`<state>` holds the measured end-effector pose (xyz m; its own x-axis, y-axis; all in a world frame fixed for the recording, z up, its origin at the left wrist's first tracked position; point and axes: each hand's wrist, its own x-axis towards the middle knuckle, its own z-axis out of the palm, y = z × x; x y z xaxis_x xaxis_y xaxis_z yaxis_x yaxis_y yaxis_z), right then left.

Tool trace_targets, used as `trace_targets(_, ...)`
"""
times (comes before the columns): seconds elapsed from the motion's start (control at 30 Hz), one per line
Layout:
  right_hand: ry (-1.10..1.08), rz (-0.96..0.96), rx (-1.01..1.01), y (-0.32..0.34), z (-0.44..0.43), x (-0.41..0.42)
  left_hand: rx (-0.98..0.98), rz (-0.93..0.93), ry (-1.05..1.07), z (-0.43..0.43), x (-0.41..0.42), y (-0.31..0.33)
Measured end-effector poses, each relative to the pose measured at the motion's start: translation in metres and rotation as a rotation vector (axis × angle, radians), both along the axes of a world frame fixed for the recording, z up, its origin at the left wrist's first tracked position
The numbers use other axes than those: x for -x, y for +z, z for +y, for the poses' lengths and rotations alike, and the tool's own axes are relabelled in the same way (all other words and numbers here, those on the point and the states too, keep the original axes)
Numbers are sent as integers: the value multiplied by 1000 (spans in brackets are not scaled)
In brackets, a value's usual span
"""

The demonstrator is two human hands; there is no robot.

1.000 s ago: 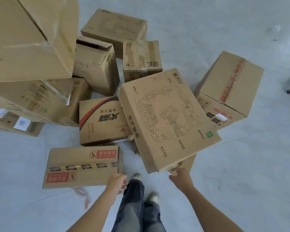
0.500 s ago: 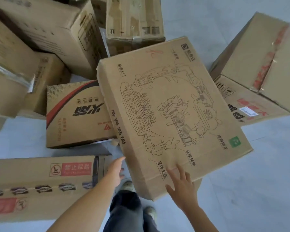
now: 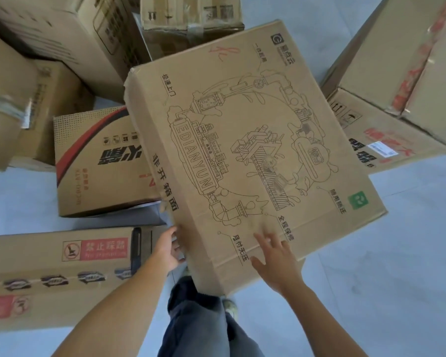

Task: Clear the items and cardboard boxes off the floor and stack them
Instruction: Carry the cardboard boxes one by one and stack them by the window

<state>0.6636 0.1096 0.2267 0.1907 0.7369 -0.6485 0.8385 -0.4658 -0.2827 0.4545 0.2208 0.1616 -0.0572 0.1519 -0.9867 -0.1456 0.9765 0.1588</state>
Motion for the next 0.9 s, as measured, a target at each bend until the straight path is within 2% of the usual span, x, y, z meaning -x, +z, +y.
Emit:
trace_targets(0.1, -18, 89, 57, 12, 0, -8, -26, 36, 0, -3, 18, 18)
trace_targets(0.23, -73, 143, 96, 37, -9, -1, -110, -12, 77, -8, 29, 56)
trace_targets(0.37, -134, 79, 85, 74, -38, 17, -245, -34, 68, -6, 14, 110)
trace_targets(0.53, -69, -257, -290, 138, -44, 24, -361, -26, 33, 17, -35, 194)
trace_targets(0.7, 50, -419, -576, 215, -23, 14, -463, 13, 3, 31, -93, 290)
trace_targets(0.83, -222, -462, -888, 276, -9, -9, -579, -14, -36, 36, -133, 362)
trace_targets(0.9, -207, -503, -1060, 302, -4, -24, -647, -29, -66, 30, -152, 390)
